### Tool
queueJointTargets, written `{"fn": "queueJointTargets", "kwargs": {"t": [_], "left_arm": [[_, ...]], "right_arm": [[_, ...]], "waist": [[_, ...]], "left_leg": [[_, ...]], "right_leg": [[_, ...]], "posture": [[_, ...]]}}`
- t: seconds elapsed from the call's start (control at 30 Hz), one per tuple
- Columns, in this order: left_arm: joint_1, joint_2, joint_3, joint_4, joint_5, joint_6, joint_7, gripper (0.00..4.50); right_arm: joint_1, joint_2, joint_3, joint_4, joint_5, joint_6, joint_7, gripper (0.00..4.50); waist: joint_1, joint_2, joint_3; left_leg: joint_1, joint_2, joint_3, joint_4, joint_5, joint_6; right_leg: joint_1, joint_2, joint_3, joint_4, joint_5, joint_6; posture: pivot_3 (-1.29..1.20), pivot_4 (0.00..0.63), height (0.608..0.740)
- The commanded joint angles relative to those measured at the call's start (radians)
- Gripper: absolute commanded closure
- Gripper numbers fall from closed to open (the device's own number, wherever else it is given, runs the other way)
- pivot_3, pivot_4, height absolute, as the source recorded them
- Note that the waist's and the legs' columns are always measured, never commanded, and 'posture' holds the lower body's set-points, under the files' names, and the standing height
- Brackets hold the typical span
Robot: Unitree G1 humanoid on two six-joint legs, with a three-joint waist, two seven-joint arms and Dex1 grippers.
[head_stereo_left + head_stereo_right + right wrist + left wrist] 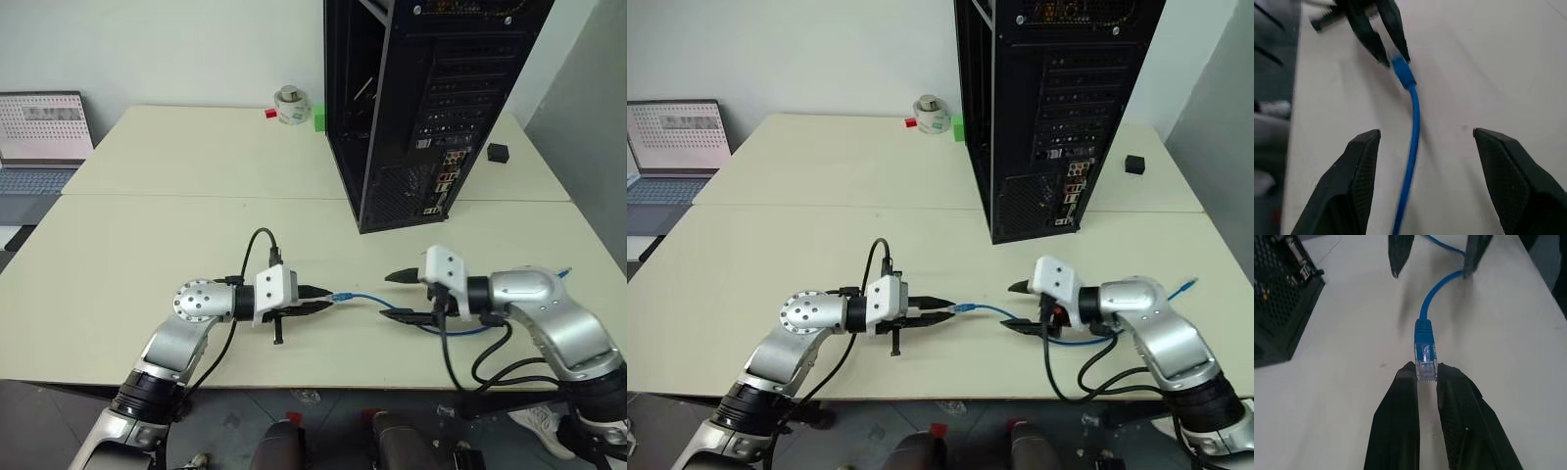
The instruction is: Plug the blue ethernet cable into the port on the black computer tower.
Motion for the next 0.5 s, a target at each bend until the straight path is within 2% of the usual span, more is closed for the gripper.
{"fn": "queueJointTargets", "kwargs": {"t": [0.03,0.13,0.23,0.5], "left_arm": [[-0.051,0.021,-0.028,0.124,0.195,-0.467,0.097,4.23],[-0.084,0.009,-0.02,0.208,0.262,-0.635,0.189,4.23],[-0.108,-0.001,-0.003,0.261,0.312,-0.729,0.283,4.23],[-0.13,0.0,-0.008,0.31,0.407,-0.82,0.453,4.23]], "right_arm": [[-0.021,0.067,-0.082,-0.039,0.162,0.161,-0.067,1.34],[-0.033,0.119,-0.098,-0.038,0.213,0.226,-0.124,1.34],[-0.033,0.158,-0.098,-0.037,0.251,0.267,-0.169,1.34],[-0.02,0.23,-0.069,-0.02,0.271,0.275,-0.247,1.34]], "waist": [[-0.001,0.0,0.0],[0.0,0.0,0.0],[0.001,0.0,0.0],[0.001,0.0,0.0]], "left_leg": [[0.0,0.0,0.0,0.0,0.0,0.0],[0.0,0.0,0.001,0.0,0.0,0.0],[-0.001,-0.001,0.0,0.0,0.0,0.0],[-0.001,-0.001,-0.001,0.0,0.0,0.0]], "right_leg": [[0.0,0.0,0.0,0.0,0.0,0.0],[0.0,0.0,0.001,0.0,0.0,0.0],[0.0,-0.001,0.0,0.0,0.0,0.0],[0.0,-0.001,-0.001,0.0,0.0,0.0]], "posture": [[0.0,0.15,0.74],[0.0,0.15,0.74],[0.0,0.15,0.74],[0.0,0.15,0.74]]}}
